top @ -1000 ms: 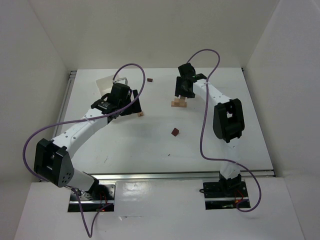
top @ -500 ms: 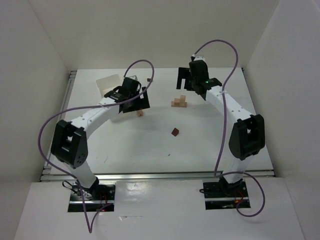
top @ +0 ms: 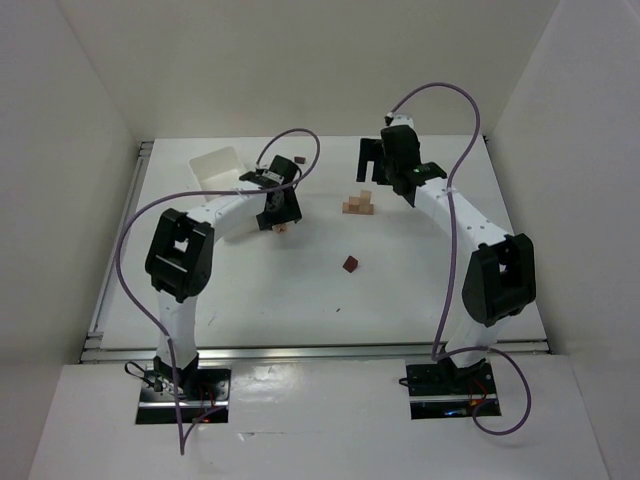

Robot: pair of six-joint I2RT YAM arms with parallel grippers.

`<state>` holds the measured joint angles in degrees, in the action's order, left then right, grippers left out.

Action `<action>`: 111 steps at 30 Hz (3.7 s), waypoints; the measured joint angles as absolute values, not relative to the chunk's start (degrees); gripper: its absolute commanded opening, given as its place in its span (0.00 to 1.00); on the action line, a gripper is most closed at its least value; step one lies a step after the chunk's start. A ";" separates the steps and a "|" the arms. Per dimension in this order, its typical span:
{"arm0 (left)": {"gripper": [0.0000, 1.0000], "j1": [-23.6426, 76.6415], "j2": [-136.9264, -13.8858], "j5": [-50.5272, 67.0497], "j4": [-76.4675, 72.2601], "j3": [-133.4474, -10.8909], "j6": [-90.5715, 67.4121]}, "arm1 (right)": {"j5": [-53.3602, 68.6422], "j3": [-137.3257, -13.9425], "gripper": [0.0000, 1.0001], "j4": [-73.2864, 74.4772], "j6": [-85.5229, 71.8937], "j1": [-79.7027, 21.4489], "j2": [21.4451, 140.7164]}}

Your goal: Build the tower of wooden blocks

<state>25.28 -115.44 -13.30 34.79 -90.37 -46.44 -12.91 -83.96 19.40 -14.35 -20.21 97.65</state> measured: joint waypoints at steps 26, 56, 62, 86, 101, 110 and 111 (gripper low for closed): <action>0.50 25.39 -122.02 -22.24 41.30 -97.30 -51.42 | -14.39 -82.89 1.00 19.77 -14.02 -19.84 98.02; 0.11 30.61 -127.46 -7.53 27.86 -121.99 -26.81 | -16.12 -77.19 1.00 21.69 -14.52 -12.32 96.03; 0.09 31.51 -132.27 -5.63 28.27 -126.89 -25.04 | -16.01 -77.19 1.00 21.65 -14.52 -12.10 94.32; 0.05 35.29 -138.28 -2.83 30.22 -132.05 -26.52 | -15.70 -77.19 1.00 22.04 -14.55 -11.46 94.70; 0.05 35.73 -139.76 -5.21 30.96 -132.53 -31.57 | -15.59 -77.19 1.00 22.96 -14.70 -11.46 95.42; 0.05 36.36 -139.85 -7.03 31.35 -132.53 -32.49 | -15.66 -77.19 1.00 23.62 -14.70 -11.46 95.81; 0.05 36.40 -139.87 -7.31 31.38 -132.53 -32.95 | -15.64 -77.19 1.00 23.64 -14.70 -11.46 95.98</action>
<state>36.40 -139.87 -7.31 31.38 -132.53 -32.95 -15.64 -77.19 23.64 -14.70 -11.46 95.98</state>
